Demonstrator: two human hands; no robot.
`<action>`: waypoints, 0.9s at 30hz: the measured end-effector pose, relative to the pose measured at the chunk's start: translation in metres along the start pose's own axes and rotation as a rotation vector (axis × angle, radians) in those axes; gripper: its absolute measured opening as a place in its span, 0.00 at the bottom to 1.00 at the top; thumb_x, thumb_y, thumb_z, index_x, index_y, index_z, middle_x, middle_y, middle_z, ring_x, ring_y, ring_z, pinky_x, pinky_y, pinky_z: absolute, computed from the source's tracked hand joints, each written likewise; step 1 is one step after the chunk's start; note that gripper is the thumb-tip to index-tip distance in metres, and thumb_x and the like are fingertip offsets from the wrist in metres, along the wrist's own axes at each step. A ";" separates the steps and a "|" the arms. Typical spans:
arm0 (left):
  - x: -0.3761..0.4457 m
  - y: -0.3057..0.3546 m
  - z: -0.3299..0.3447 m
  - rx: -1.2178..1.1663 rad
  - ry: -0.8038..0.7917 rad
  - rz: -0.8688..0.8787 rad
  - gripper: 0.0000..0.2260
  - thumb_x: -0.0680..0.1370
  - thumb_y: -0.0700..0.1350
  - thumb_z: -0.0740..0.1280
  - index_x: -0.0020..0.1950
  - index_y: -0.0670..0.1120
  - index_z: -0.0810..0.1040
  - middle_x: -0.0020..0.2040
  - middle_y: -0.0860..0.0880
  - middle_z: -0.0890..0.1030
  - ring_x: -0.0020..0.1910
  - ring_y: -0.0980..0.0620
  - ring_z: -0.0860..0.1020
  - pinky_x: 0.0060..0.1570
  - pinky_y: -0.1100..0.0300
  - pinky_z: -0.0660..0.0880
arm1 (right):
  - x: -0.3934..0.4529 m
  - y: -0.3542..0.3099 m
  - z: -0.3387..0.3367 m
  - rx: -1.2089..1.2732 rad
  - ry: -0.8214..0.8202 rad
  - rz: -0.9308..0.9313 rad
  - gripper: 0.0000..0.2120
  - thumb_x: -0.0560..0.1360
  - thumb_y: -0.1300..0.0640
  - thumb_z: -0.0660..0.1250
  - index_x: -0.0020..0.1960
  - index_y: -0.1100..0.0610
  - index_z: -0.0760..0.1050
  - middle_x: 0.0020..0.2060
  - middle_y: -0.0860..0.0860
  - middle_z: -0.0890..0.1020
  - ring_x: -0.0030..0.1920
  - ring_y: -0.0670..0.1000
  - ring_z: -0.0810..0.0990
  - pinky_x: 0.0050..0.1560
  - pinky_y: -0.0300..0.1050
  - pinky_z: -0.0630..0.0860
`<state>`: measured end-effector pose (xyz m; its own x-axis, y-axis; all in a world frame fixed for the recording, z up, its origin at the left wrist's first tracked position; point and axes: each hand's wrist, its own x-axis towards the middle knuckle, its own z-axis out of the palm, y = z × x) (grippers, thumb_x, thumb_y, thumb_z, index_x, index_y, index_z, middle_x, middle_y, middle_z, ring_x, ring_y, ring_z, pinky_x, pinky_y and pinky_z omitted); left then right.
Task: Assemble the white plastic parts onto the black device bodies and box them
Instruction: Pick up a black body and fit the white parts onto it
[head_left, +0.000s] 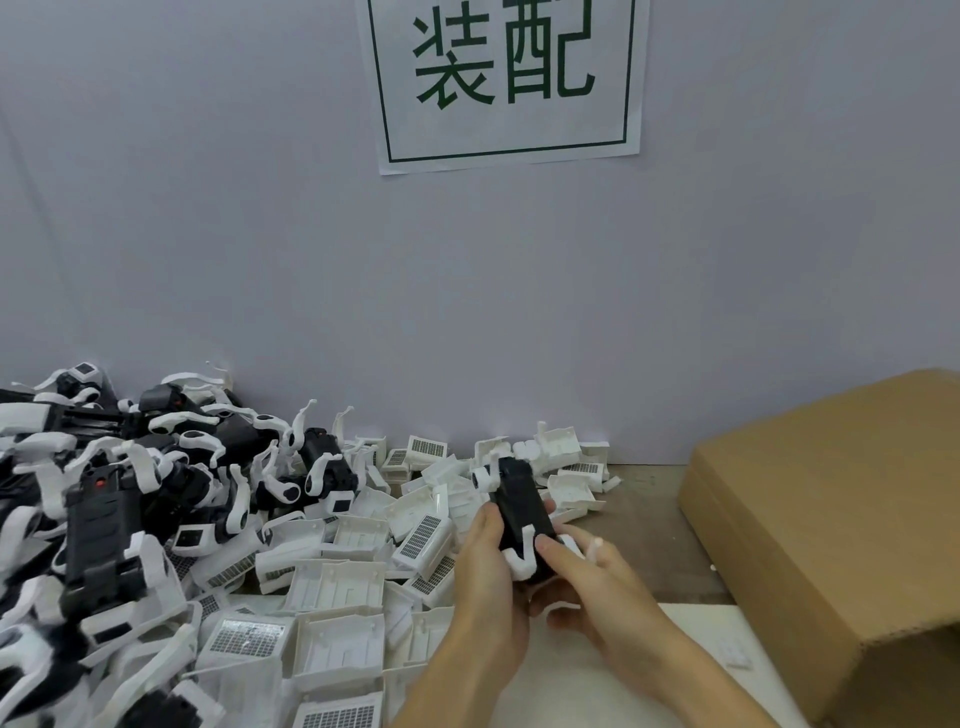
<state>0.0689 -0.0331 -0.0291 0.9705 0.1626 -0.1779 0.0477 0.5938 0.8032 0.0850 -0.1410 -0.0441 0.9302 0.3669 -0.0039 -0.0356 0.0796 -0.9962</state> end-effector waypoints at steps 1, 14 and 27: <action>0.000 -0.001 0.001 0.015 -0.013 -0.010 0.21 0.83 0.54 0.59 0.51 0.43 0.86 0.44 0.40 0.86 0.39 0.42 0.84 0.29 0.61 0.72 | 0.001 0.001 0.001 0.004 -0.001 0.000 0.09 0.81 0.56 0.64 0.59 0.53 0.79 0.40 0.54 0.84 0.35 0.51 0.80 0.38 0.44 0.74; 0.003 -0.003 0.000 -0.003 -0.006 0.097 0.11 0.83 0.47 0.61 0.59 0.43 0.80 0.49 0.41 0.86 0.44 0.42 0.81 0.50 0.47 0.75 | 0.002 0.003 0.003 0.162 -0.081 0.010 0.17 0.79 0.69 0.57 0.60 0.57 0.78 0.38 0.53 0.79 0.33 0.49 0.72 0.34 0.41 0.69; 0.006 -0.004 -0.001 0.036 0.004 0.089 0.09 0.83 0.46 0.62 0.59 0.45 0.79 0.49 0.40 0.84 0.42 0.40 0.78 0.34 0.55 0.63 | 0.006 0.010 0.003 0.032 0.016 -0.007 0.16 0.80 0.62 0.61 0.62 0.47 0.77 0.35 0.51 0.75 0.30 0.48 0.71 0.31 0.43 0.68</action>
<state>0.0744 -0.0337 -0.0343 0.9703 0.2166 -0.1075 -0.0298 0.5482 0.8358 0.0886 -0.1351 -0.0541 0.9362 0.3514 0.0014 -0.0406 0.1120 -0.9929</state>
